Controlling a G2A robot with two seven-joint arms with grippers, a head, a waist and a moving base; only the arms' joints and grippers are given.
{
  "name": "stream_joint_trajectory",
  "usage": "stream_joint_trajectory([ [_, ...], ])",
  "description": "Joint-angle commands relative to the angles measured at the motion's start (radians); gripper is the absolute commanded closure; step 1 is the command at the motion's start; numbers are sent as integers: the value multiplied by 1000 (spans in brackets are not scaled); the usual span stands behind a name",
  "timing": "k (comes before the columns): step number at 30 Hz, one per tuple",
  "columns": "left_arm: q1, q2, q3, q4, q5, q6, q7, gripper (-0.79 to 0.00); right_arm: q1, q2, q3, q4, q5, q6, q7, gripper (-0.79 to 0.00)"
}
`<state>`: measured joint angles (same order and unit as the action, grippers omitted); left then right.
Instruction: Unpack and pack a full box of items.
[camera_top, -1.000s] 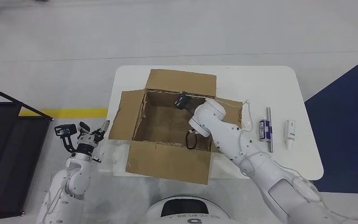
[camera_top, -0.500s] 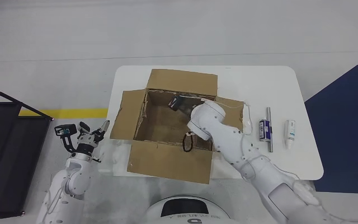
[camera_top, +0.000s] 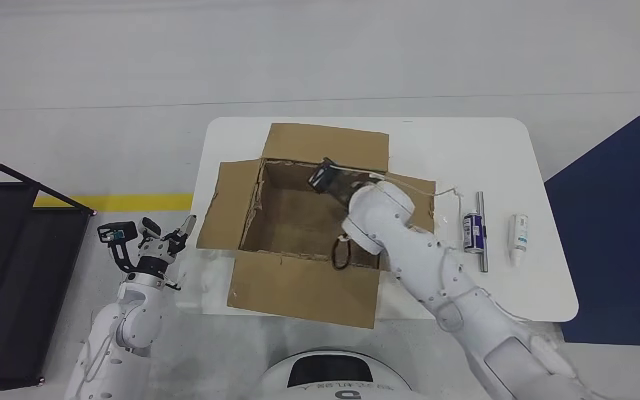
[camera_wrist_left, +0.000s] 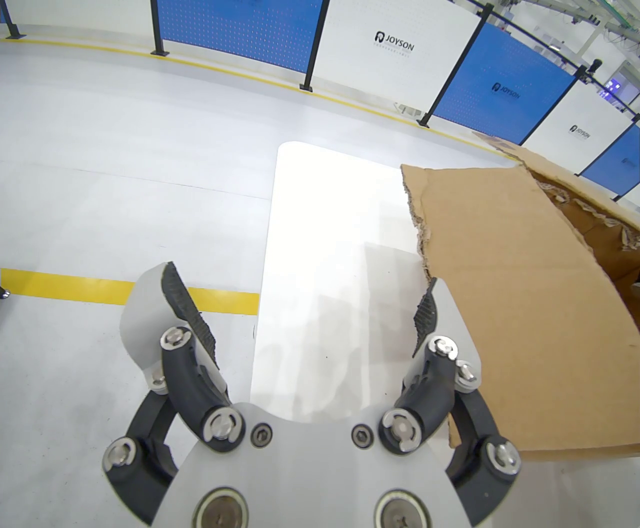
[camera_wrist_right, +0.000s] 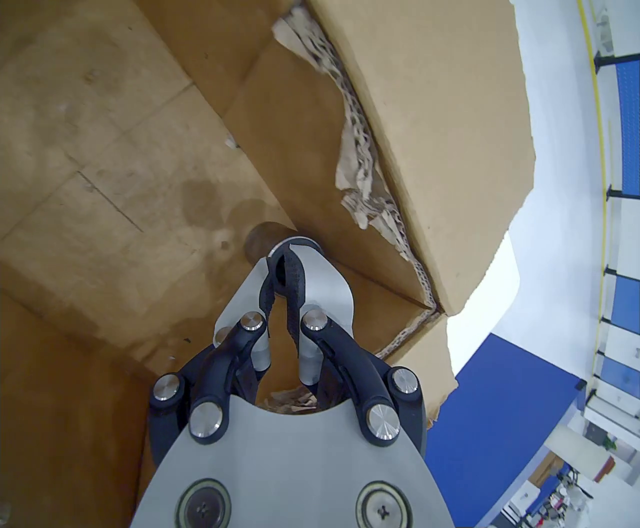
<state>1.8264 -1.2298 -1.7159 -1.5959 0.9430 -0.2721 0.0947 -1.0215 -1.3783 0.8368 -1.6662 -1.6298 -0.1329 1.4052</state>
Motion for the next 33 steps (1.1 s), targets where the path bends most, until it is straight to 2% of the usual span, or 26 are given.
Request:
stream_joint_trajectory([
  [1,0,0,0,0,0,0,0,-785,4,-3,-9,18,-25,-7,5,-145],
  [11,0,0,0,0,0,0,0,-785,53,-32,-74,149,-105,-26,22,-135],
  [19,0,0,0,0,0,0,0,-785,66,-49,-80,196,-128,-28,23,-132],
  [25,0,0,0,0,0,0,0,-785,53,-58,-66,177,-57,-83,25,-139],
  [29,0,0,0,0,0,0,0,-785,39,-58,-52,148,-37,-112,33,-212],
  [31,0,0,0,0,0,0,0,-785,35,-58,-49,142,-44,-121,38,-289],
  [33,0,0,0,0,0,0,0,-785,32,-59,-48,144,-62,-121,45,-311],
])
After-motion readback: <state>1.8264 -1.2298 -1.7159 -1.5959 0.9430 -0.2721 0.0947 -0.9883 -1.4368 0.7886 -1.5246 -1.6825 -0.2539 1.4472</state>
